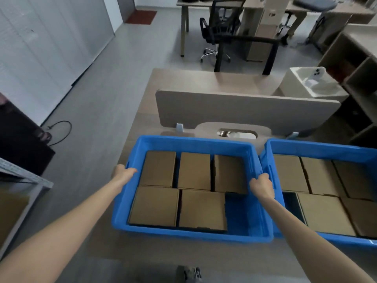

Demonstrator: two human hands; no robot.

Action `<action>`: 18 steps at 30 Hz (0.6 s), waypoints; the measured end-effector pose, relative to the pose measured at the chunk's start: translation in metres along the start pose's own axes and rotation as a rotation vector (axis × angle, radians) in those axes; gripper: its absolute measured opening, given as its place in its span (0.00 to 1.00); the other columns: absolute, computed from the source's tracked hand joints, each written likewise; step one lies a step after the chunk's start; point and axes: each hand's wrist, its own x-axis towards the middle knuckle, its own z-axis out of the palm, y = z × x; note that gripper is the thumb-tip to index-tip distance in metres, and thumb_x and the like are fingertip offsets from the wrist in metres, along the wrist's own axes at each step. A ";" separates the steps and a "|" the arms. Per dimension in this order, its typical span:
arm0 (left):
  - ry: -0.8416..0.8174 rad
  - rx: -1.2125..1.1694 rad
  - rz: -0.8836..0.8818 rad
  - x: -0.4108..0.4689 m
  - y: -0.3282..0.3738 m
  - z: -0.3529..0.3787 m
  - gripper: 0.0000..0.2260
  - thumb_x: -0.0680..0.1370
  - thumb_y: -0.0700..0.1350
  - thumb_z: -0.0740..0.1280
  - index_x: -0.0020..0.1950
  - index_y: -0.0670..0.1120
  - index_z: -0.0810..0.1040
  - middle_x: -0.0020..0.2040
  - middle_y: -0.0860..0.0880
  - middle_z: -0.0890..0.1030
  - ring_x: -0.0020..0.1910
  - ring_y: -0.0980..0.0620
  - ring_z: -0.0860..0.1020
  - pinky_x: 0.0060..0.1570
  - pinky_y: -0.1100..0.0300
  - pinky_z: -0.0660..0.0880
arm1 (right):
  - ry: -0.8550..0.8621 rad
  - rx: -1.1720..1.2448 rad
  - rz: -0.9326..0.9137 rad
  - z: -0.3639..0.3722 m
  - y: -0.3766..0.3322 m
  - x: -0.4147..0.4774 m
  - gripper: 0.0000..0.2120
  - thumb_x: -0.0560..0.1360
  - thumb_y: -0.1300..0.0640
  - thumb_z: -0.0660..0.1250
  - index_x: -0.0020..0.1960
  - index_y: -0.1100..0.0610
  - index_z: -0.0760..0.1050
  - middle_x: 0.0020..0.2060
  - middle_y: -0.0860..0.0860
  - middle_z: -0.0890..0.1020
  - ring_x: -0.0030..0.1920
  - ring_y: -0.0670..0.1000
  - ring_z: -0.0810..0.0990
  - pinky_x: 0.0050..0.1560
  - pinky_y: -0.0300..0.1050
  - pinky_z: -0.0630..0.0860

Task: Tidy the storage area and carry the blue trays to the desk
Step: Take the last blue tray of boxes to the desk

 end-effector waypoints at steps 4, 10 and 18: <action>0.038 -0.001 0.069 -0.012 -0.002 0.008 0.11 0.76 0.46 0.70 0.52 0.39 0.78 0.49 0.39 0.82 0.45 0.41 0.80 0.44 0.53 0.74 | 0.096 -0.085 -0.051 0.005 -0.001 -0.001 0.10 0.81 0.60 0.60 0.57 0.65 0.65 0.59 0.64 0.75 0.56 0.67 0.77 0.43 0.52 0.67; 0.127 0.017 0.182 -0.039 -0.019 0.004 0.07 0.79 0.48 0.67 0.51 0.46 0.78 0.46 0.44 0.82 0.44 0.42 0.80 0.45 0.52 0.76 | 0.265 -0.394 -0.358 0.022 0.006 -0.033 0.28 0.72 0.65 0.66 0.71 0.65 0.66 0.66 0.66 0.72 0.66 0.67 0.71 0.62 0.61 0.71; 0.260 -0.411 -0.050 -0.113 -0.171 -0.054 0.11 0.79 0.41 0.67 0.36 0.46 0.80 0.27 0.52 0.81 0.32 0.47 0.78 0.39 0.55 0.73 | -0.316 -0.200 -0.884 0.091 -0.061 -0.169 0.11 0.79 0.60 0.62 0.57 0.53 0.79 0.48 0.45 0.82 0.47 0.46 0.80 0.45 0.44 0.78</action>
